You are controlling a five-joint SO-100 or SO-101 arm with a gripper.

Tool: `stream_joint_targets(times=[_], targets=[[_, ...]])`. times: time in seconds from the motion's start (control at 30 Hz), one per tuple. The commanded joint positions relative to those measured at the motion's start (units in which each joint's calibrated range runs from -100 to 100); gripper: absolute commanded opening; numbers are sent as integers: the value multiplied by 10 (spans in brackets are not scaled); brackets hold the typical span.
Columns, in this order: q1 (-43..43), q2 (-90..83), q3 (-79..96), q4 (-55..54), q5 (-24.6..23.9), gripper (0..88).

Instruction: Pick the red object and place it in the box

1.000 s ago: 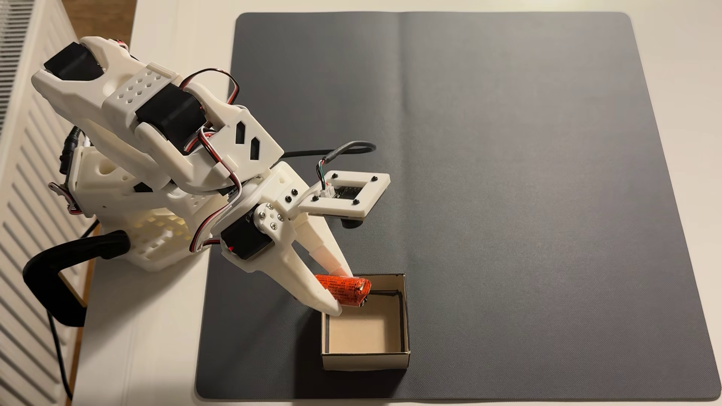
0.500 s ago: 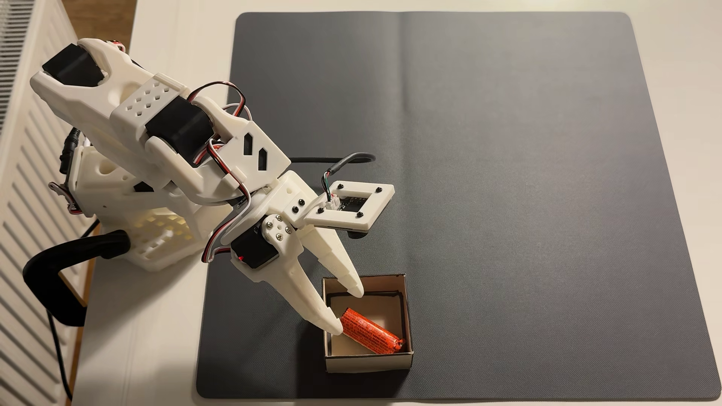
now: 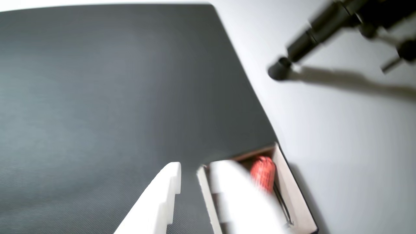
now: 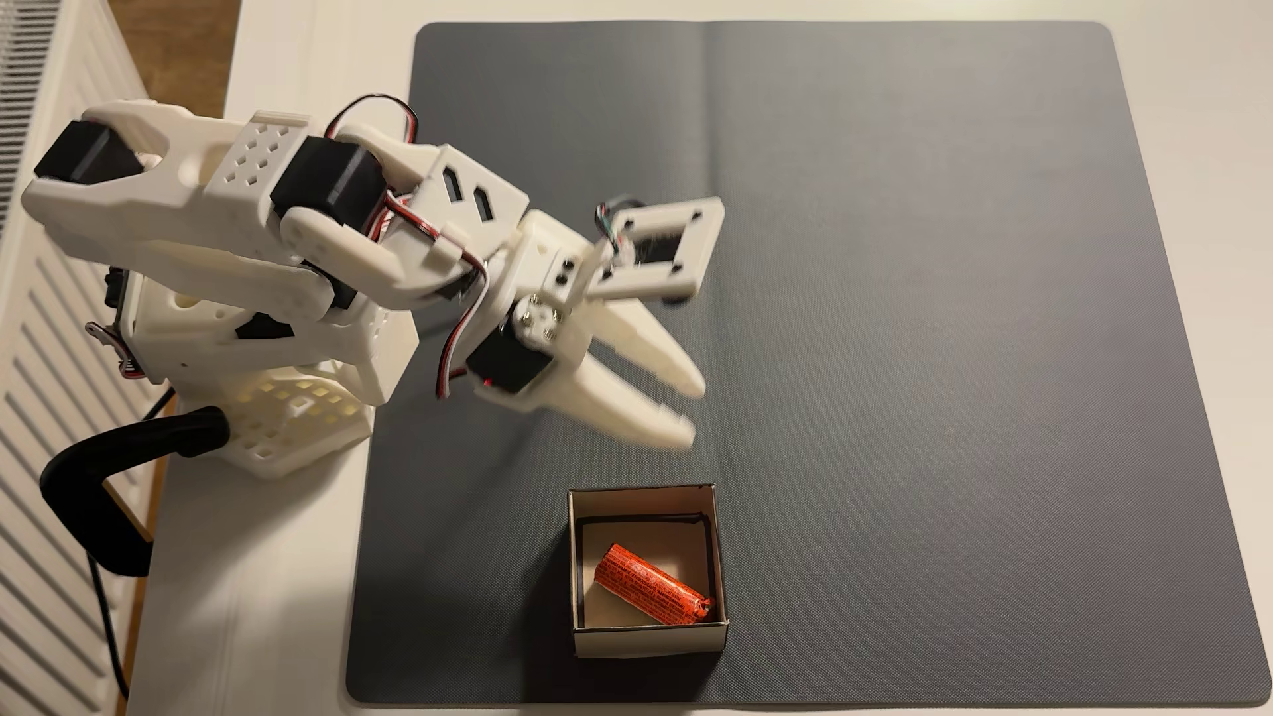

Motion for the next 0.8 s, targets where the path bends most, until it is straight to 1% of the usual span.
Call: stream_joint_targets(times=[0.0, 0.2, 0.43, 0.63, 0.77], targets=[[-22, -4, -33, 1, -1, 8], [-68, -4, -35, 5, -1, 7], [-107, -4, -35, 96, -2, 7], [-120, -4, -22, 108, -2, 8], [-116, -4, 9, 140, -3, 8]])
